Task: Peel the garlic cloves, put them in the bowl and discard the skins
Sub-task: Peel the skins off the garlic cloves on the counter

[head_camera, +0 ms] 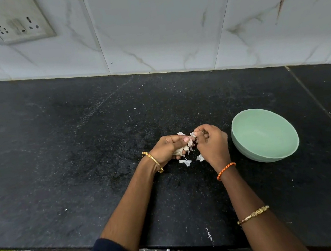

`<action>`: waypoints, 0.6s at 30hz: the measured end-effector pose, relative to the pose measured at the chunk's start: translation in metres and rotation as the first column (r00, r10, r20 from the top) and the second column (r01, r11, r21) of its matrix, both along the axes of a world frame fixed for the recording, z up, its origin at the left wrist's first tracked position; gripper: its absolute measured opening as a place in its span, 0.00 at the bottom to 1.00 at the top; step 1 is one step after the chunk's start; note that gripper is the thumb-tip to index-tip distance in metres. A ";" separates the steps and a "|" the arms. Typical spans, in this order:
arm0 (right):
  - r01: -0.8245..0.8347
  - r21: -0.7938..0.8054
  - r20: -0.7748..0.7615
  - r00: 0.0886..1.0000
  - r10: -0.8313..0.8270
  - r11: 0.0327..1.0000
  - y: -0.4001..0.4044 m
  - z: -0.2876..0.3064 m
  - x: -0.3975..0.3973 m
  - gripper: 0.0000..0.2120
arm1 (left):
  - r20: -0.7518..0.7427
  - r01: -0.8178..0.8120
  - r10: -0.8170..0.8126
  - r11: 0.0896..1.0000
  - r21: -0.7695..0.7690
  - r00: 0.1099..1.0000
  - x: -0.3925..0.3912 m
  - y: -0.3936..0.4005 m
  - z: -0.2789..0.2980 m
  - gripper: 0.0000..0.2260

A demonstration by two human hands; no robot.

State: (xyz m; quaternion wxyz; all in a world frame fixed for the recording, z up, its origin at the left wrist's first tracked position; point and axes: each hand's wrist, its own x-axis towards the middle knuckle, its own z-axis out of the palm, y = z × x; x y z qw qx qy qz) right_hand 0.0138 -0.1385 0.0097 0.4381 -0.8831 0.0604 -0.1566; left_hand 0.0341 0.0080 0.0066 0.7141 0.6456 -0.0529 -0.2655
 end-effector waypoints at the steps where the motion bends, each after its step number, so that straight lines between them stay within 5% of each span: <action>1: 0.035 -0.001 0.000 0.999 -0.035 0.999 -0.001 0.001 0.000 0.05 | -0.005 0.005 -0.005 1.000 -0.014 1.000 0.000 0.001 0.000 0.08; 8: -0.017 -0.042 -0.065 0.998 0.015 0.999 -0.008 0.002 -0.008 0.05 | -0.062 -0.056 0.052 0.996 -0.063 0.997 0.001 0.001 -0.003 0.10; 18: -0.080 0.154 -0.199 0.974 0.110 0.985 -0.006 0.008 -0.013 0.06 | 0.002 -0.255 0.255 0.967 0.004 0.967 -0.008 -0.011 -0.007 0.08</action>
